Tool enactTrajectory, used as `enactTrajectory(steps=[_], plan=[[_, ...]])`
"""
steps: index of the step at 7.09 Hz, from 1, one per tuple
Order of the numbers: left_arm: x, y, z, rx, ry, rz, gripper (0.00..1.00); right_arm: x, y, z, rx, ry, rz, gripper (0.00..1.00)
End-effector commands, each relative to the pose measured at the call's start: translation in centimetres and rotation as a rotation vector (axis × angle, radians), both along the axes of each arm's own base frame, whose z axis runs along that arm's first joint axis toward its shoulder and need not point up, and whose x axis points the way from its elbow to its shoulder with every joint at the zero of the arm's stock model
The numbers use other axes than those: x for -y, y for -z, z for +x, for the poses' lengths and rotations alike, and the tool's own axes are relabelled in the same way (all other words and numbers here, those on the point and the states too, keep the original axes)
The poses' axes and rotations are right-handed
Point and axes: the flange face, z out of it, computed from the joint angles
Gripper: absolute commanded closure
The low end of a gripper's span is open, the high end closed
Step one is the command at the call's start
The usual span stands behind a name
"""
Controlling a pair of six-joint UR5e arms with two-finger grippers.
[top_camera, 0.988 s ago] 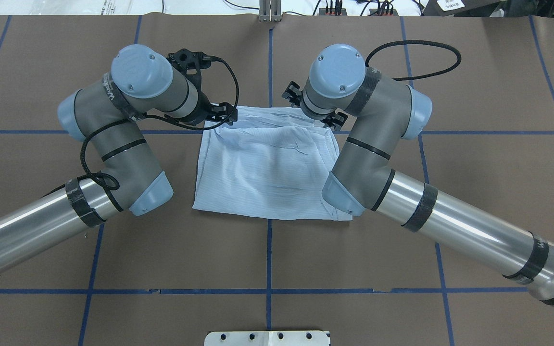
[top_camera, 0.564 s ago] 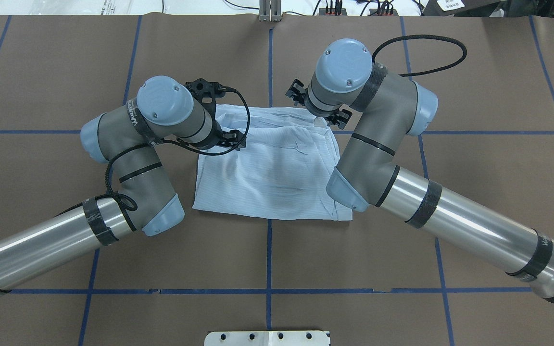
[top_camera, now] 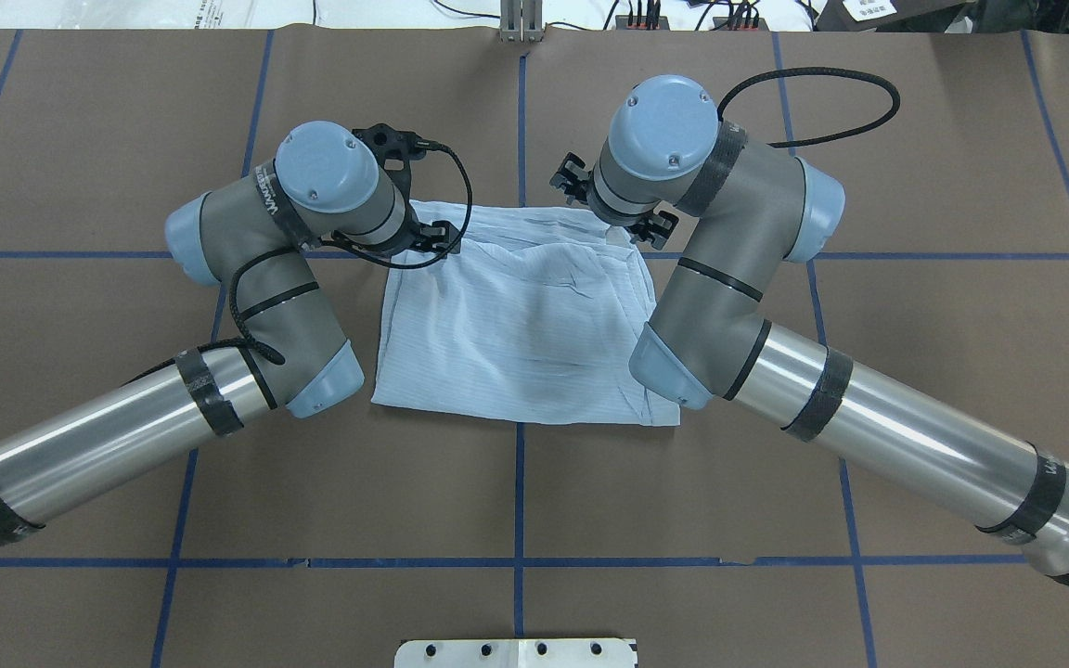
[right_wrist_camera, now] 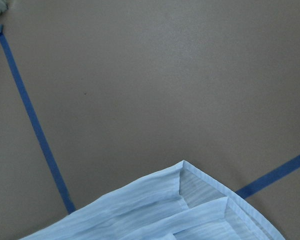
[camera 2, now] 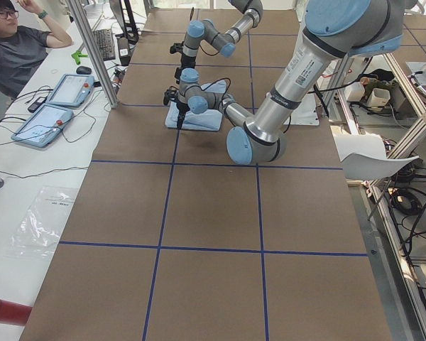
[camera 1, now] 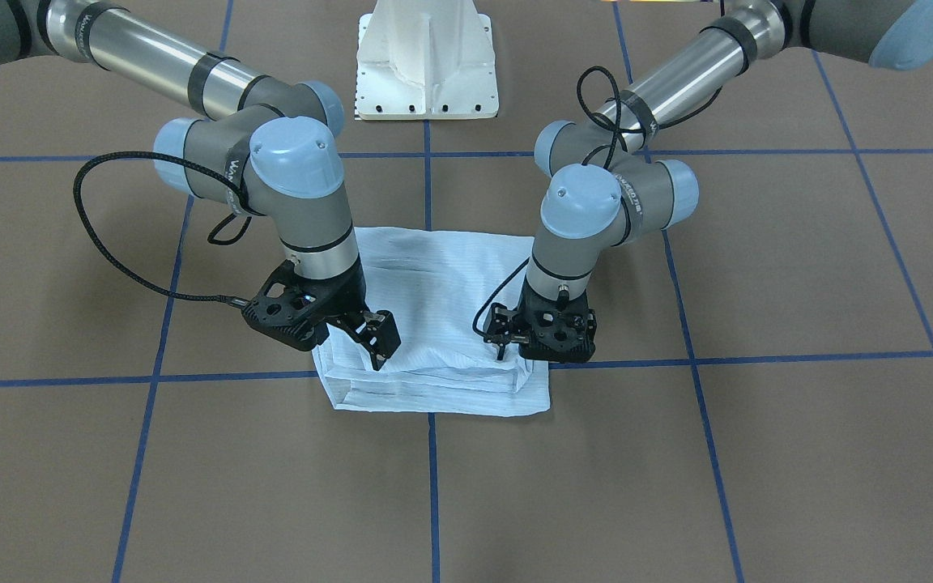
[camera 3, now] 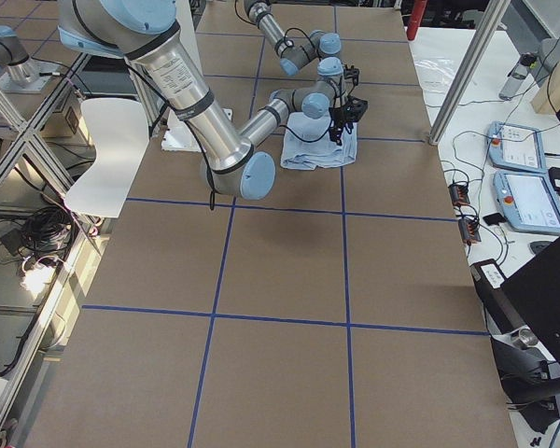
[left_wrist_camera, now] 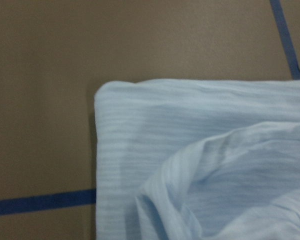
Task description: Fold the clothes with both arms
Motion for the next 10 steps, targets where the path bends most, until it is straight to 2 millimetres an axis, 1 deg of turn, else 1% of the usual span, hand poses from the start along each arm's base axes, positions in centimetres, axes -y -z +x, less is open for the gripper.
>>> enactTrajectory(steps=[1,2,3,4,5,6,7,8,9,10], plan=[[5.4,0.3,-3.0,0.035,0.051,0.006,0.0,0.0,0.1,-0.1,0.0,-0.002,0.001,0.0],[6.5,0.1,-4.2,0.049,0.052,0.021,0.0,-0.1,-0.1,-0.2,-0.005,0.0,0.0,0.0],[7.2,0.2,-5.3,0.052,0.044,0.037,0.0,-0.2,-1.1,-0.1,-0.025,0.018,0.002,0.0],[7.5,0.1,-6.1,0.056,0.004,0.047,0.0,0.2,-1.6,0.4,-0.075,0.078,0.03,0.0],[7.7,-2.0,-8.7,0.076,-0.078,0.097,0.0,1.4,-1.7,2.9,-0.109,0.193,0.017,0.0],[7.9,-3.7,-13.8,0.063,-0.16,0.156,0.0,2.7,-2.2,7.0,-0.146,0.279,0.017,0.0],[8.9,-4.5,-18.2,0.065,-0.233,0.182,0.0,4.1,-3.5,11.6,-0.199,0.36,0.056,0.0],[9.2,-4.9,-21.9,0.108,-0.262,0.221,0.0,4.8,-6.0,17.8,-0.218,0.455,0.085,0.0],[9.5,-5.7,-26.6,0.149,-0.275,0.261,0.0,5.2,-9.2,24.6,-0.23,0.546,0.141,0.0],[9.7,-7.7,-31.3,0.194,-0.305,0.307,0.0,4.8,-12.4,31.0,-0.252,0.636,0.188,0.0]])
